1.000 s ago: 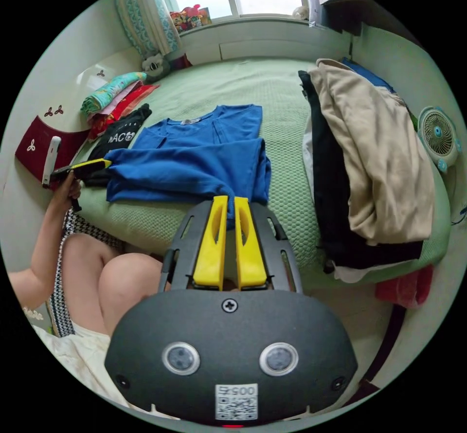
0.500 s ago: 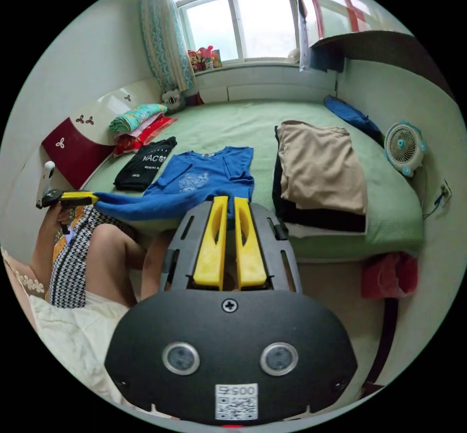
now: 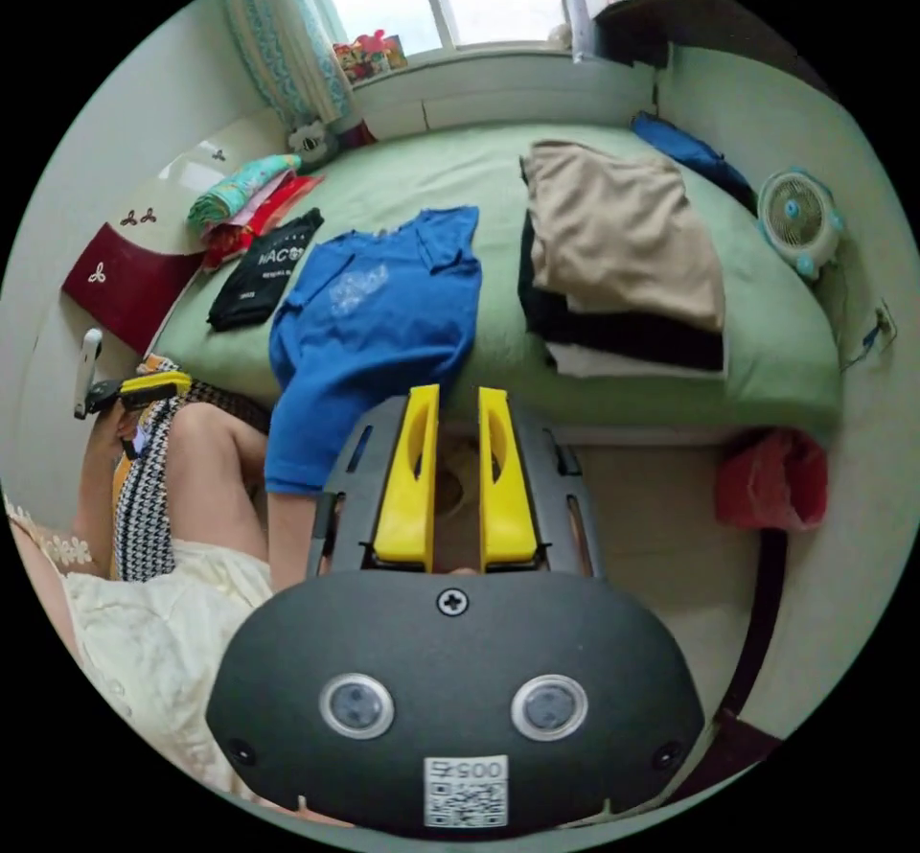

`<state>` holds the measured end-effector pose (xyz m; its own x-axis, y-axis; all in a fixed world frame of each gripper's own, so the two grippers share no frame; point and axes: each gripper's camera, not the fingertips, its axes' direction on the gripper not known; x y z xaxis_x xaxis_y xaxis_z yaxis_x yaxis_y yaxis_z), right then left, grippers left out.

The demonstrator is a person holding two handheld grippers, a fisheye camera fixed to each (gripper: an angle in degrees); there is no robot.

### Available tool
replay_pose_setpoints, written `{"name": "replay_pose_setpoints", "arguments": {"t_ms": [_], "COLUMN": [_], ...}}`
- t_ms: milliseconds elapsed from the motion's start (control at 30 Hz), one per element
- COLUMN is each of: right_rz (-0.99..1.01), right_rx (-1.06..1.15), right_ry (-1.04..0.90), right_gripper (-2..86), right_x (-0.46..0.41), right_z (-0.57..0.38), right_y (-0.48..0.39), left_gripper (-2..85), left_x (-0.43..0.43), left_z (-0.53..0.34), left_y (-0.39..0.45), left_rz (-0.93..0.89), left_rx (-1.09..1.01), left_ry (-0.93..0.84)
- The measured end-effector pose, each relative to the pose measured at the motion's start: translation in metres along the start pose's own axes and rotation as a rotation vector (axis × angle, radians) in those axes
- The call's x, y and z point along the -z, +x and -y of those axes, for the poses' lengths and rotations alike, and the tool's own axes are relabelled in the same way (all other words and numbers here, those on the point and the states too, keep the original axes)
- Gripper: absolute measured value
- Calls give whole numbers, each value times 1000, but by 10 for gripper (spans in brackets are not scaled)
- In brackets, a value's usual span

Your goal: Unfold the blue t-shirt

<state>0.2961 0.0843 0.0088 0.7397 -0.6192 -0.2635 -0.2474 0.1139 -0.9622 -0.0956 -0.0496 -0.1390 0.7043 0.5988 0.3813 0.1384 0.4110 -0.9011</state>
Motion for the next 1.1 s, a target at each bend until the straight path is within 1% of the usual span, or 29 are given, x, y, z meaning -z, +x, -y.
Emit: {"name": "replay_pose_setpoints", "arguments": {"t_ms": [133, 233, 333, 433, 500, 567, 633, 700, 733, 767, 867, 967, 1033, 1100], "right_rz": [-3, 7, -25, -79, -111, -130, -149, -130, -110, -53, -15, -78, -145, -196], "right_rx": [148, 231, 305, 320, 312, 312, 310, 295, 274, 263, 196, 90, 17, -24], "right_ry": [86, 71, 36, -40, -78, -130, -148, -123, -116, -119, -111, -56, -36, -47], "right_gripper": [97, 127, 136, 131, 125, 105, 81, 45, 14, 0, -14, -15, -15, -11], "right_x": [-24, -72, -128, -184, -212, -240, -253, -250, -247, -243, -230, -206, -193, -185], "right_z": [78, 140, 199, 249, 272, 292, 299, 304, 309, 315, 338, 362, 372, 378], "right_y": [-38, -66, -88, -99, -102, -103, -102, -98, -93, -87, -65, -36, -17, -1], "left_gripper": [99, 103, 120, 133, 132, 120, 104, 78, 58, 52, 24, 16, 13, 10], "left_x": [-25, -55, -90, -119, -134, -148, -152, -149, -147, -146, -135, -111, -96, -87], "left_z": [72, 124, 168, 199, 212, 221, 226, 230, 234, 236, 247, 250, 245, 237], "left_y": [-3, -7, -15, -23, -28, -34, -42, -48, -53, -56, -72, -97, -129, -156], "left_rz": [80, 76, 48, 18, 35, 43, 16, -21, -82, -104, -173, -91, 3, 22], "left_rx": [-46, -62, -60, -54, -51, -49, -50, -71, -80, -79, -68, 1, 112, 219], "left_ry": [81, 104, 92, 75, 49, 10, 23, 23, 20, 16, 26, 90, 116, 134]}}
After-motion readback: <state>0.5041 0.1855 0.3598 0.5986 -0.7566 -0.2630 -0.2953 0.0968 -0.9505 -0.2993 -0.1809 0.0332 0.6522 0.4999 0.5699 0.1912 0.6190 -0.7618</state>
